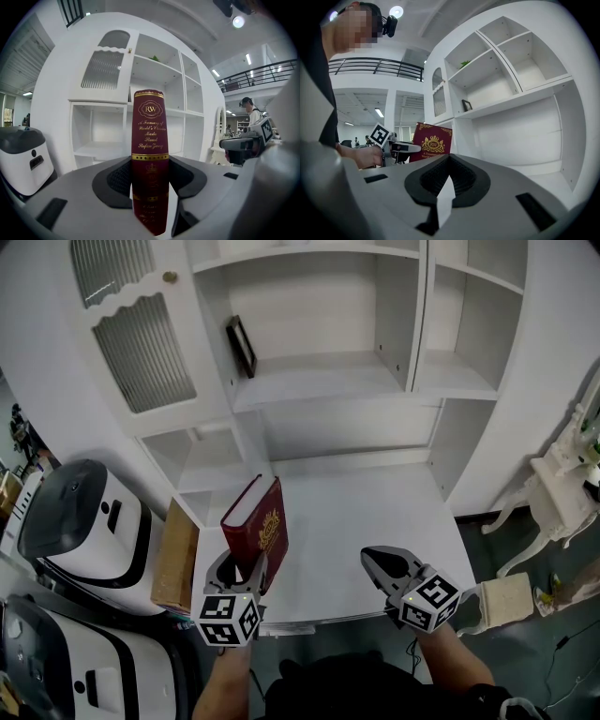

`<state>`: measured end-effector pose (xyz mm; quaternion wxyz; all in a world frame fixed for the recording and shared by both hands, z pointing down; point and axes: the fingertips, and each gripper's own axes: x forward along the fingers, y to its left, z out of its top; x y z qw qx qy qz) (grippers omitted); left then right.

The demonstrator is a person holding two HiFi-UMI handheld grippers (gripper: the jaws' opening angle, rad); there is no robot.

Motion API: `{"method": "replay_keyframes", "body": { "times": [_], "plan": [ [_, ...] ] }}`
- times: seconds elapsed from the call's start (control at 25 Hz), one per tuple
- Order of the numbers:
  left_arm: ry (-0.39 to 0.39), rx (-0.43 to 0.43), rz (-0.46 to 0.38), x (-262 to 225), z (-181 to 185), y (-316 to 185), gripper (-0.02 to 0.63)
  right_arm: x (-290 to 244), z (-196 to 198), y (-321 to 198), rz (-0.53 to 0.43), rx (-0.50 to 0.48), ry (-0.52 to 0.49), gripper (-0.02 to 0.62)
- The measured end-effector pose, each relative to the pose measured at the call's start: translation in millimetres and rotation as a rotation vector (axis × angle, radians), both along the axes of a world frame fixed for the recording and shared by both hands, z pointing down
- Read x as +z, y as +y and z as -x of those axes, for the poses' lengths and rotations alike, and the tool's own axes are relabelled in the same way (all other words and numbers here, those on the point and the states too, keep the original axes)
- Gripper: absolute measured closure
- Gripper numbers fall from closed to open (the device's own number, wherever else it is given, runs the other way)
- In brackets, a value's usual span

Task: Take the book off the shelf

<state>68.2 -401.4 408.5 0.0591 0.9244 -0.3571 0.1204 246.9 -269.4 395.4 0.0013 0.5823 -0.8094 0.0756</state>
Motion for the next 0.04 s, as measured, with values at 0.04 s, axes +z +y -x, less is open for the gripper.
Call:
{"method": "replay_keyframes", "body": {
  "times": [0.04],
  "plan": [
    [0.000, 0.000, 0.001, 0.3, 0.0, 0.3, 0.390, 0.1, -1.2, 0.4, -0.001, 0.004, -0.002, 0.583]
  ]
}}
